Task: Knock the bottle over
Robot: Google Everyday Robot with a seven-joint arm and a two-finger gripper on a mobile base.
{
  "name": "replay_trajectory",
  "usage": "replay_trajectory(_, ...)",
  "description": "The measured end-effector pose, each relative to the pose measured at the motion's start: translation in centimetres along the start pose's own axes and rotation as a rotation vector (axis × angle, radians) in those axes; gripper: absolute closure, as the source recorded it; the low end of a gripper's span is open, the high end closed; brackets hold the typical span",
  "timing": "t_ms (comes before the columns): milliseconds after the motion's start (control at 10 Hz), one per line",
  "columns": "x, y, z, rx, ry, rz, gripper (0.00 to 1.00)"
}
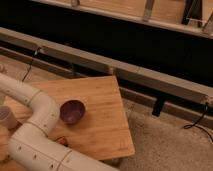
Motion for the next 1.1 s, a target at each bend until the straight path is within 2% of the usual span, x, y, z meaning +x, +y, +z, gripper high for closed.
replay_trajectory(200, 4.0, 0.5, -1.9, -0.053, 0.138, 0.018, 1.00)
replay_trajectory(400, 6.8, 0.5, -2.5, -0.052, 0.249, 0.012, 1.00)
replay_trajectory(500, 7.3, 0.4, -2.6, -0.049, 0.270, 0.011, 1.00)
replay_trajectory(1100, 7.4, 0.4, -2.6, -0.049, 0.273, 0.011, 0.99)
